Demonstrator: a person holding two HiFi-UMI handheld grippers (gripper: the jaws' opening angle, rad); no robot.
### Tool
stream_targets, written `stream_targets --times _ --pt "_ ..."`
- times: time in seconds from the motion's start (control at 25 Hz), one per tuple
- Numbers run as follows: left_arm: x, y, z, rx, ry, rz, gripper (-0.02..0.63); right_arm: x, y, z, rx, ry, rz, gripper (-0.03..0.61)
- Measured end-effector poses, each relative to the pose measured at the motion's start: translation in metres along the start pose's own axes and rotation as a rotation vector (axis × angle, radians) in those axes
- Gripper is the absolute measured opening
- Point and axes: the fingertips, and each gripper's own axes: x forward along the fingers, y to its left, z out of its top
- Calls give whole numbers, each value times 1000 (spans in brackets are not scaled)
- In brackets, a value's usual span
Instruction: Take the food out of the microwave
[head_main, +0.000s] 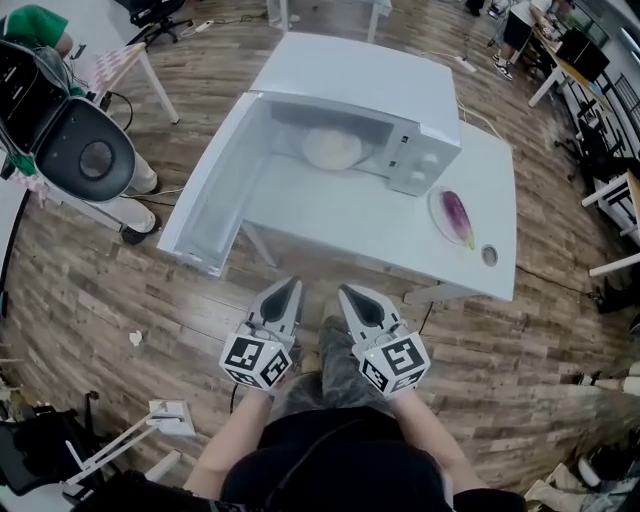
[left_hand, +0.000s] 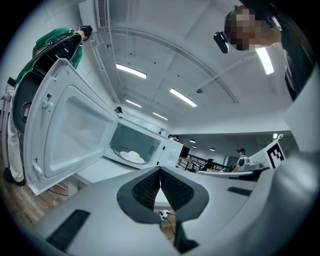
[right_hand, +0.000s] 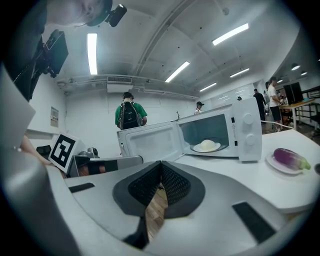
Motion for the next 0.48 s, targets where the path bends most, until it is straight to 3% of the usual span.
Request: stream_targets --times 0.48 --pt "67 46 23 26 20 -5 12 66 -48 23 -28 -15 -53 18"
